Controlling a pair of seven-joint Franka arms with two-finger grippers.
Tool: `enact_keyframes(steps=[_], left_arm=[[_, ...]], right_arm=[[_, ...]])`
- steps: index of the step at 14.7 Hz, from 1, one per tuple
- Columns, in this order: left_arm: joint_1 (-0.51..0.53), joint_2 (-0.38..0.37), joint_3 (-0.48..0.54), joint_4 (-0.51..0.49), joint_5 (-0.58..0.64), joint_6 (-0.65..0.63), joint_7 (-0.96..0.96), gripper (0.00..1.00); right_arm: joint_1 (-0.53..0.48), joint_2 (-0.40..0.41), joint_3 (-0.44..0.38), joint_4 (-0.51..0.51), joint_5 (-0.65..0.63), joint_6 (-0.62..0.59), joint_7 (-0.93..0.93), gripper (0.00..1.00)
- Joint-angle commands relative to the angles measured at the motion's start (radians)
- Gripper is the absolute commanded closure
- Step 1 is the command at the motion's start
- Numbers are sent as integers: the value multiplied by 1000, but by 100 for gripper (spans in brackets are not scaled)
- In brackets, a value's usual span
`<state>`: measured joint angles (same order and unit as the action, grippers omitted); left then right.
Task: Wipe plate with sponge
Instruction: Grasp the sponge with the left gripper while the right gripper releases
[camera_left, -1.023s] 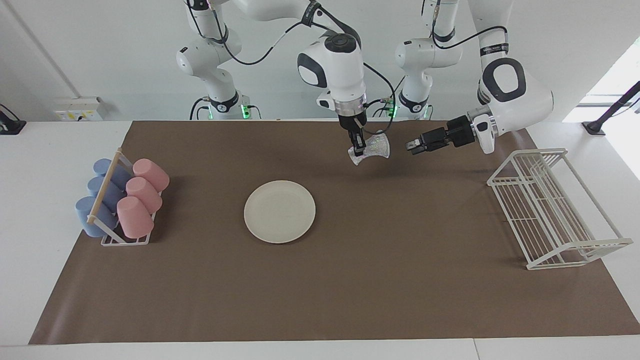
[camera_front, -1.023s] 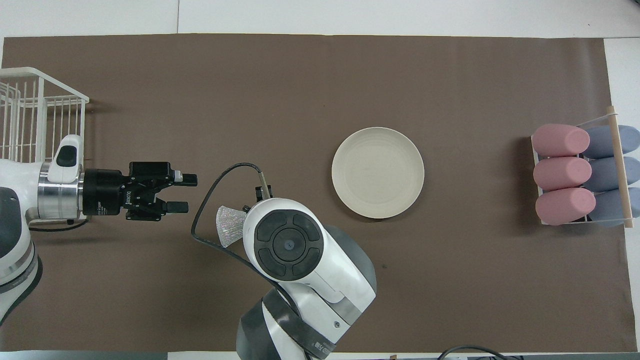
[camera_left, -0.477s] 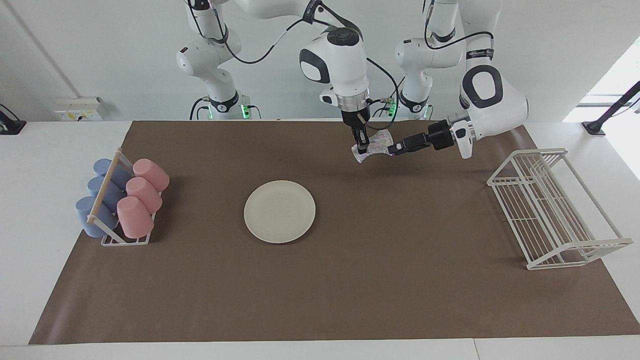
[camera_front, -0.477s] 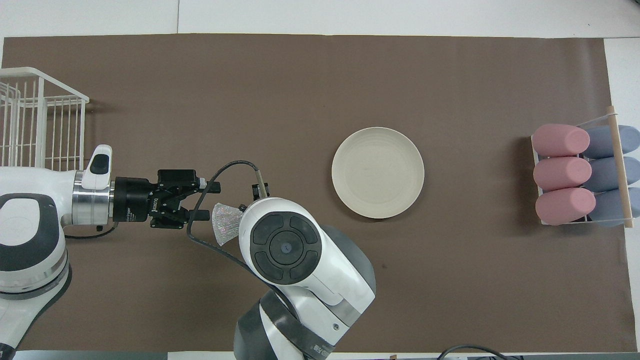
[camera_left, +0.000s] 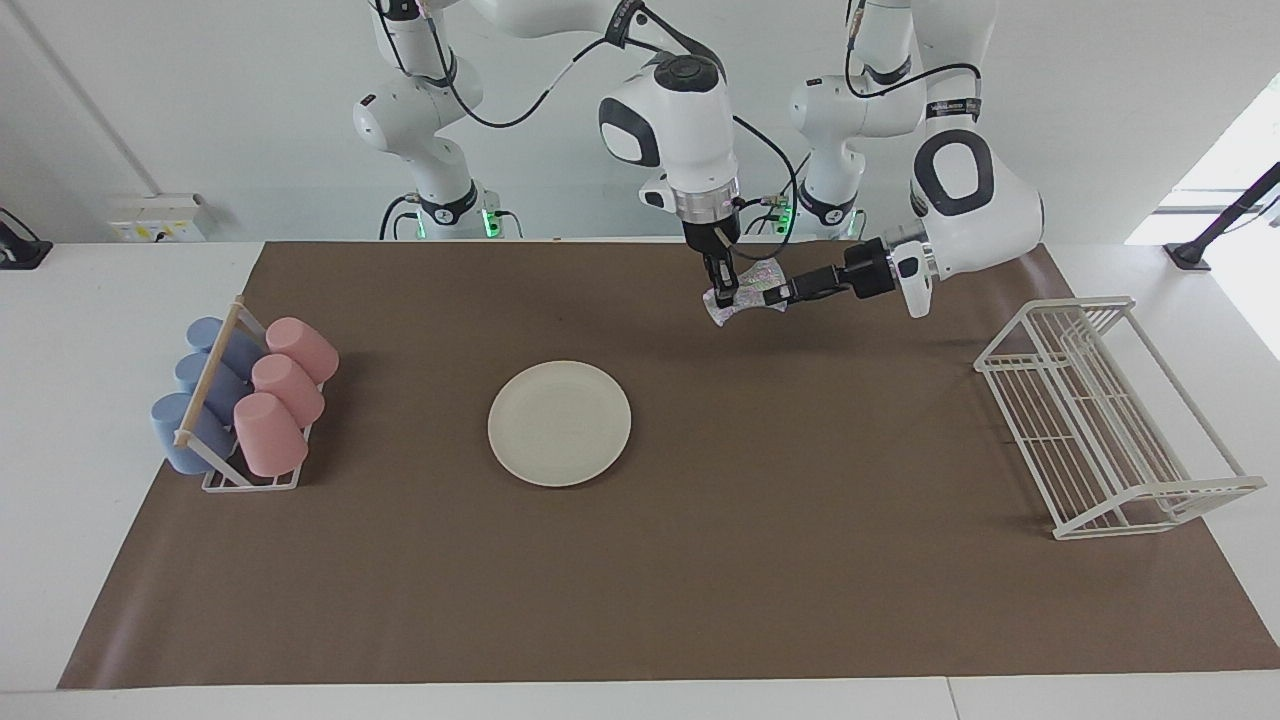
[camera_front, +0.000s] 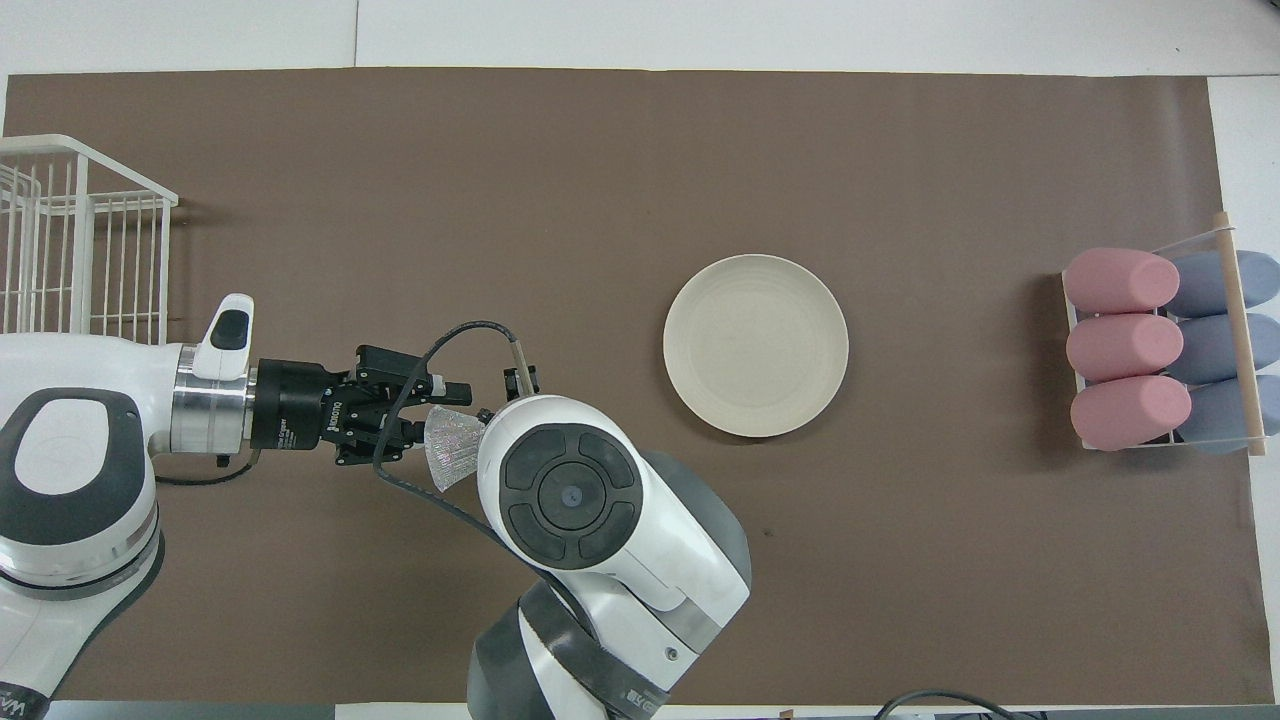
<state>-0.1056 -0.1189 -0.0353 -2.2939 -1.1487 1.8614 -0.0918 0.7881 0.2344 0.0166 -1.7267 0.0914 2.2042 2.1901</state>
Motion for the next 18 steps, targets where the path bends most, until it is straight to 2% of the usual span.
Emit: enact_keyframes(steps=[1,6,7,8,9,14,17,18], left_arm=[[-8,-22,14,-22,-16,-40,-19,100],[-5,-22,15,-18,-14,-47,-28,100],[-5,-22,15,-18,-13,-48,-28,100],[-5,-21,17,-18,-12,-48,-29,100],[-5,-21,17,-16,-12,-48,-34,100],[-3,-15,17,-3,-9,-45,-54,100],[-3,2,17,42,4,-30,-95,100],[-5,22,17,71,42,-28,-115,100]], right_arm=[[-6,11,3,22,-19,-17,19,100],[-21,-3,2,21,-19,-18,7,100],[-26,-15,0,10,-19,-18,-3,55],[-30,-18,-4,6,-19,-20,-16,22],[-42,-30,-4,-11,-19,-21,-44,12],[-133,-82,-6,-100,-19,-70,-508,12],[-258,-124,-6,-102,-19,-156,-848,8],[-318,-142,-4,-102,-19,-178,-959,6]])
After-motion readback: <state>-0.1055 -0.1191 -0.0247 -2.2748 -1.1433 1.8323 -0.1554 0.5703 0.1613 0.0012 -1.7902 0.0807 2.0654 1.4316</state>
